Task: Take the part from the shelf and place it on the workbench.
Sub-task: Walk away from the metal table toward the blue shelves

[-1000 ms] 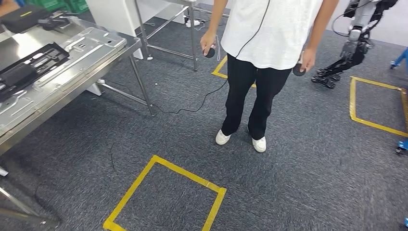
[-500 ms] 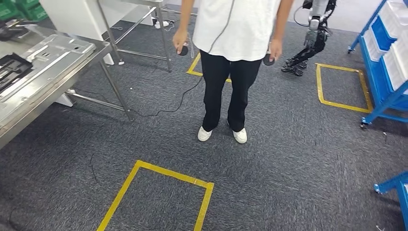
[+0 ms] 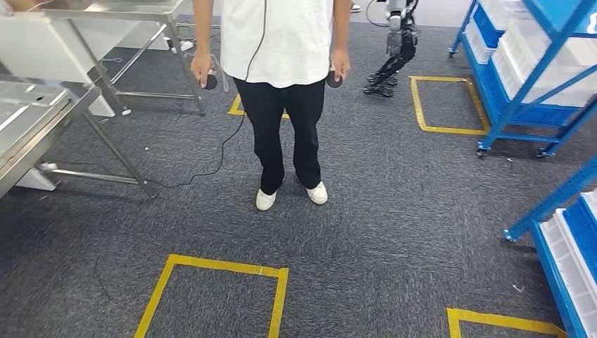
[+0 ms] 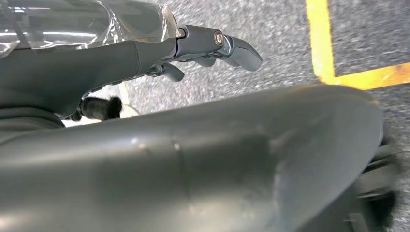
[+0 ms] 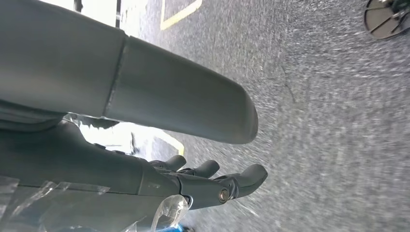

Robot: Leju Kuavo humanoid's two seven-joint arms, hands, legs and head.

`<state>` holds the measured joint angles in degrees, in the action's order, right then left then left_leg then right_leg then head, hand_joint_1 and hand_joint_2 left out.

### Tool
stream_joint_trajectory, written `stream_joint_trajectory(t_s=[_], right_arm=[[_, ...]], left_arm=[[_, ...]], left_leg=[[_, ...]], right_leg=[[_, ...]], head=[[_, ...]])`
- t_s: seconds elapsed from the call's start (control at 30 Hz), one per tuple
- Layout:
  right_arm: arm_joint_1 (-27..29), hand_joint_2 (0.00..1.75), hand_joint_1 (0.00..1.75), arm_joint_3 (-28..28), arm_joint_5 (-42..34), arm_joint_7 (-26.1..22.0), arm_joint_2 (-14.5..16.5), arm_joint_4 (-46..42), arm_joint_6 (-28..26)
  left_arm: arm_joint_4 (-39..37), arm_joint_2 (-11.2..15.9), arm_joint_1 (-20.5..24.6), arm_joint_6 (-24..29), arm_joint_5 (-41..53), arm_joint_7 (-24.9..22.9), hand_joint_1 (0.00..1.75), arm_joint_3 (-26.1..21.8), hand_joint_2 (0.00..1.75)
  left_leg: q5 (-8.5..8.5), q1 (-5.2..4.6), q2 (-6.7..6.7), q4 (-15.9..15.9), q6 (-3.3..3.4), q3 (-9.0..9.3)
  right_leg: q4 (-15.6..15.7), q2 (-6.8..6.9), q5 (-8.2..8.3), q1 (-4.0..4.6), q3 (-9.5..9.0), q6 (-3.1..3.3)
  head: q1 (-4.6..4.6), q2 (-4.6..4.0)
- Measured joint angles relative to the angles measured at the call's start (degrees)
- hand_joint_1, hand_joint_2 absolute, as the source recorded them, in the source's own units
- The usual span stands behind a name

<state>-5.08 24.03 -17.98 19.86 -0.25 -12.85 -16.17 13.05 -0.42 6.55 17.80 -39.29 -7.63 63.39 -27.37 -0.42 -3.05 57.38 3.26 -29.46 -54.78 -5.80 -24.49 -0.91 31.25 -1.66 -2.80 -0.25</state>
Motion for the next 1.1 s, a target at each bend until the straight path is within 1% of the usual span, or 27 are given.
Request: stream_joint_trajectory(t_s=[0.03, 0.07, 0.1, 0.13, 0.17, 0.2, 0.23, 0.27, 0.3, 0.33, 0.37, 0.4, 0.43, 0.47, 0.5, 0.53, 0.57, 0.6, 0.67, 0.7, 0.8, 0.93, 1.07, 1.1], right_arm=[[0.0, 0.00, 0.00, 0.0, 0.0, 0.0, 0.1, 0.0, 0.0], [0.1, 0.00, 0.00, 0.0, 0.0, 0.0, 0.2, 0.0, 0.0], [0.2, 0.00, 0.00, 0.0, 0.0, 0.0, 0.2, 0.0, 0.0], [0.3, 0.00, 0.00, 0.0, 0.0, 0.0, 0.1, 0.0, 0.0], [0.3, 0.00, 0.00, 0.0, 0.0, 0.0, 0.1, 0.1, 0.0], [0.3, 0.00, 0.00, 0.0, 0.0, 0.0, 0.1, 0.1, 0.0], [0.2, 0.00, 0.00, 0.0, 0.1, 0.0, 0.1, 0.1, 0.0], [0.0, 0.00, 0.00, 0.0, 0.3, 0.0, 0.1, 0.1, 0.0], [-0.1, 0.00, 0.00, 0.1, 0.5, 0.1, 0.1, 0.1, 0.0], [-0.1, 0.00, 0.00, 0.1, 0.7, 0.2, 0.1, 0.1, 0.0], [-0.1, 0.00, 0.00, 0.2, 0.9, 0.3, 0.1, 0.1, 0.0], [0.0, 0.00, 0.00, 0.2, 1.1, 0.4, 0.1, 0.1, -0.1], [0.0, 0.00, 0.00, 0.3, 1.2, 0.5, 0.1, 0.1, -0.1], [0.1, 0.00, 0.00, 0.4, 1.3, 0.6, 0.0, 0.1, -0.1], [0.1, 0.00, 0.00, 0.5, 1.4, 0.6, 0.0, 0.1, -0.2], [0.1, 0.00, 0.00, 0.5, 1.5, 0.7, -0.1, 0.1, -0.2], [0.1, 0.00, 0.00, 0.7, 1.5, 0.7, 0.0, 0.1, -0.2], [0.1, 0.00, 0.00, 0.8, 1.5, 0.7, 0.0, 0.1, -0.2], [0.1, 0.00, 0.00, 0.9, 1.5, 0.8, 0.0, 0.1, -0.2], [0.1, 0.00, 0.00, 1.0, 1.5, 0.8, 0.0, 0.1, -0.2], [0.0, 0.00, 0.00, 1.1, 1.4, 0.9, -0.1, 0.1, -0.2], [0.0, 0.00, 0.00, 1.2, 1.3, 0.9, -0.1, 0.1, -0.2], [0.0, 0.00, 0.00, 1.4, 1.3, 0.9, -0.1, 0.1, -0.2], [0.0, 0.00, 0.00, 1.4, 1.3, 0.9, 0.0, 0.1, -0.2]], left_arm=[[0.0, 0.1, 0.1, 0.0, -0.1, 0.0, 0.00, 0.0, 0.00], [0.0, 0.1, 0.1, 0.0, -0.1, 0.0, 0.00, 0.0, 0.00], [0.0, 0.1, 0.1, 0.0, -0.2, 0.0, 0.00, 0.0, 0.00], [0.0, 0.1, 0.1, 0.0, -0.2, 0.0, 0.00, 0.0, 0.00], [0.0, 0.1, 0.2, 0.0, -0.3, 0.0, 0.00, 0.0, 0.00], [0.0, 0.0, 0.2, 0.0, -0.3, 0.0, 0.00, 0.0, 0.00], [0.0, 0.0, 0.2, 0.0, -0.3, 0.0, 0.00, 0.0, 0.00], [0.0, 0.0, 0.0, 0.0, -0.3, 0.0, 0.00, 0.0, 0.00], [0.0, 0.0, -0.1, 0.0, -0.3, 0.0, 0.00, 0.0, 0.00], [0.0, 0.0, -0.2, -0.1, -0.3, -0.1, 0.00, 0.0, 0.00], [0.0, -0.1, -0.3, -0.1, -0.3, -0.1, 0.00, 0.0, 0.00], [0.0, -0.1, -0.2, -0.2, -0.3, -0.1, 0.00, 0.0, 0.00], [0.0, -0.1, -0.2, -0.2, -0.3, -0.1, 0.00, 0.0, 0.00], [0.0, -0.1, -0.1, -0.2, -0.3, -0.1, 0.00, 0.0, 0.00], [0.0, -0.1, -0.1, -0.2, -0.2, -0.1, 0.00, 0.0, 0.00], [0.0, -0.1, 0.0, -0.2, -0.2, -0.1, 0.00, 0.0, 0.00], [0.0, -0.1, 0.1, -0.2, -0.1, -0.1, 0.00, 0.0, 0.00], [0.0, -0.1, 0.1, -0.2, 0.0, -0.2, 0.00, 0.0, 0.00], [0.0, -0.1, 0.2, -0.2, 0.1, -0.2, 0.00, 0.0, 0.00], [0.0, -0.1, 0.1, -0.2, 0.2, -0.3, 0.00, 0.0, 0.00], [0.0, -0.1, 0.1, -0.2, 0.4, -0.4, 0.00, 0.0, 0.00], [0.0, -0.1, 0.1, -0.2, 1.0, -0.6, 0.00, 0.0, 0.00], [0.0, -0.1, 0.1, -0.2, 1.1, -0.7, 0.00, 0.0, 0.00], [0.0, -0.1, 0.1, -0.2, 1.1, -0.7, 0.00, 0.0, 0.00]], left_leg=[[0.85, -0.24, -0.96, -2.2, 0.32, 0.76], [1.04, -0.41, -1.29, -2.9, 0.47, 0.92], [1.21, -0.47, -0.64, -3.0, 0.52, 0.86], [1.48, -0.37, 0.02, -3.3, 0.70, 0.90], [1.76, -0.24, 0.68, -3.6, 0.93, 0.96], [2.05, -0.09, 1.41, -3.9, 1.20, 1.01], [2.23, 0.00, 2.16, -4.1, 1.40, 1.01], [2.24, -0.04, 2.84, -4.2, 1.53, 0.93], [2.26, -0.07, 3.55, -4.2, 1.57, 0.82], [2.27, -0.09, 4.17, -4.1, 1.56, 0.72], [2.29, -0.07, 4.68, -4.1, 1.52, 0.64], [2.31, -0.02, 5.06, -4.1, 1.46, 0.64], [2.31, 0.05, 5.32, -4.1, 1.35, 0.68], [2.27, 0.04, 5.53, -4.0, 1.15, 0.70], [2.18, -0.04, 5.66, -3.8, 0.87, 0.69], [2.12, -0.14, 5.78, -3.7, 0.54, 0.64], [1.93, -0.27, 5.86, -3.5, 0.50, 0.57], [1.85, -0.32, 5.89, -3.4, 0.85, 0.52], [1.84, -0.28, 5.88, -3.4, 1.69, 0.51], [2.04, -0.22, 5.86, -3.4, 1.75, 0.51], [2.42, 0.00, 5.80, -3.7, 0.94, 0.51], [2.59, 0.16, 5.80, -3.8, 0.03, 0.49], [2.61, 0.19, 5.80, -3.8, -0.49, 0.47], [2.56, 0.10, 5.80, -3.7, -0.43, 0.43]], right_leg=[[0.0, -0.54, 0.15, -0.10, 0.21, -0.30], [0.1, -1.06, 0.32, -0.20, 0.43, -0.65], [0.2, -1.62, 0.52, -0.25, 0.65, -1.03], [0.1, -1.48, 0.54, -0.28, 0.80, -1.29], [-0.6, -0.56, 0.04, -0.23, 1.16, -1.48], [-2.3, 0.88, -1.18, -0.13, 1.99, -1.64], [-5.4, 2.66, -3.06, -0.10, 3.29, -1.75], [-9.3, 4.00, -5.28, -0.06, 5.07, -1.97], [-13.3, 4.67, -7.16, -0.11, 6.80, -2.24], [-16.1, 5.00, -8.17, -0.22, 7.87, -2.50], [-16.6, 5.20, -8.04, -0.33, 7.77, -2.72], [-14.8, 5.38, -6.89, -0.46, 6.39, -2.90], [-10.8, 5.63, -5.12, -0.59, 3.93, -3.03], [-6.1, 5.99, -3.56, -0.66, 1.21, -3.06], [-2.3, 6.20, -2.38, -0.60, -0.89, -2.87], [0.1, 6.31, -1.78, -0.53, -2.16, -2.58], [1.1, 6.32, -1.60, -0.45, -2.59, -2.31], [1.1, 6.19, -1.43, -0.36, -2.57, -2.07], [1.2, 6.17, -1.33, -0.24, -2.59, -2.02], [1.2, 6.17, -1.33, -0.12, -2.60, -1.94], [1.1, 6.18, -1.31, 0.14, -2.52, -1.68], [1.1, 6.18, -1.29, 0.29, -2.41, -1.37], [1.1, 6.18, -1.27, 0.30, -2.38, -1.30], [1.3, 6.20, -1.14, 0.12, -2.45, -1.41]], head=[[0.00, 0.00], [0.01, -0.01], [0.02, -0.01], [0.03, 0.00], [0.06, -0.01], [0.08, -0.01], [0.10, -0.01], [0.12, -0.01], [0.11, -0.01], [0.10, -0.01], [0.09, -0.01], [0.08, -0.01], [0.08, -0.01], [0.08, -0.01], [0.08, 0.00], [0.05, 0.00], [0.04, -0.01], [0.02, -0.01], [0.00, -0.01], [0.00, 0.00], [0.01, 0.00], [0.00, -0.01], [0.00, 0.00], [0.00, 0.00]])
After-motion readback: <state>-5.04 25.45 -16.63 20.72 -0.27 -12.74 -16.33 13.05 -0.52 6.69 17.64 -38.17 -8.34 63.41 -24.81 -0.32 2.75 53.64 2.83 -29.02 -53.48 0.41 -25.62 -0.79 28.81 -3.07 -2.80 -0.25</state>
